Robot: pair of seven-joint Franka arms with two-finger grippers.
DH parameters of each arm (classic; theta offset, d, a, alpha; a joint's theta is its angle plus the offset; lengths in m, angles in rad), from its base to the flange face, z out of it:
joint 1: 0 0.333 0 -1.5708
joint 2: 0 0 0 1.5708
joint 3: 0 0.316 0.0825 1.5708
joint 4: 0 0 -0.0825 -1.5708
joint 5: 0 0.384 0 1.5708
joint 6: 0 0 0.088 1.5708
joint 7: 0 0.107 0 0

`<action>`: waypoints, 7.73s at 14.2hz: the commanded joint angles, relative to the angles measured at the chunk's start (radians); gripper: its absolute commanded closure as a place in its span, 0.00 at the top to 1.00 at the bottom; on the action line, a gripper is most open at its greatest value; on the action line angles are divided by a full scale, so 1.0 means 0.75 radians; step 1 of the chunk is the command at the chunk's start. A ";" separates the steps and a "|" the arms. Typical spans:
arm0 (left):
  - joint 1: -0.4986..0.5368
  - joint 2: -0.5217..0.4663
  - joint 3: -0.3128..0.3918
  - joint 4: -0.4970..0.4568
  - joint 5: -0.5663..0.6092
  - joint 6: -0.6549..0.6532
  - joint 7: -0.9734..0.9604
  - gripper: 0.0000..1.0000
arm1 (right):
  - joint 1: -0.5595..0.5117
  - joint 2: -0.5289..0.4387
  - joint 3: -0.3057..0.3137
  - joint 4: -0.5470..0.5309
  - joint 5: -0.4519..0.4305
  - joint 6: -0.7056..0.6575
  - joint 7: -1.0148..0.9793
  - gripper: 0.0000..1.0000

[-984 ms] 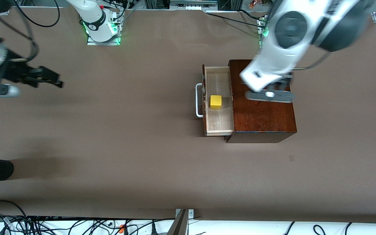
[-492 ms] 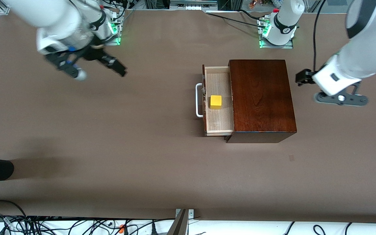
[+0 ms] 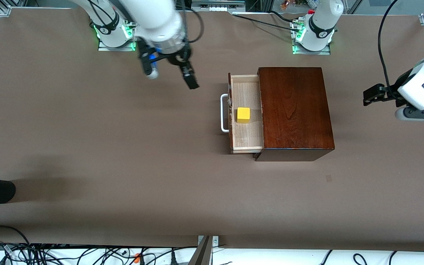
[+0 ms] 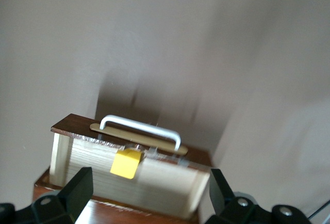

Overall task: Open drawer, take yellow block, close drawer
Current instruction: 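Lower the right gripper onto the yellow cube in the drawer, then grasp and lift the yellow cube out with the right gripper, then carry the cube away with the right gripper while the left gripper pushes the drawer, then release the cube on the table while the left gripper shuts the drawer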

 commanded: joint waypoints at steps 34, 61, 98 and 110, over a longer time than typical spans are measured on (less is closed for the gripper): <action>-0.017 -0.174 -0.091 -0.105 -0.021 -0.032 0.029 1.00 | 0.355 0.639 -0.105 0.539 -0.283 0.151 0.668 0.00; -0.593 0.605 -0.357 0.245 -0.122 0.356 0.659 1.00 | -0.617 0.192 -0.737 -0.193 0.026 0.092 -3.195 0.00; -0.591 0.718 -0.220 0.138 0.122 0.232 0.995 1.00 | -0.684 0.072 -0.723 -0.097 0.106 -0.182 -3.351 1.00; -0.510 0.389 -0.222 0.173 -0.066 0.059 0.700 1.00 | -0.560 -0.247 -0.665 -0.169 -0.072 -0.349 -2.977 1.00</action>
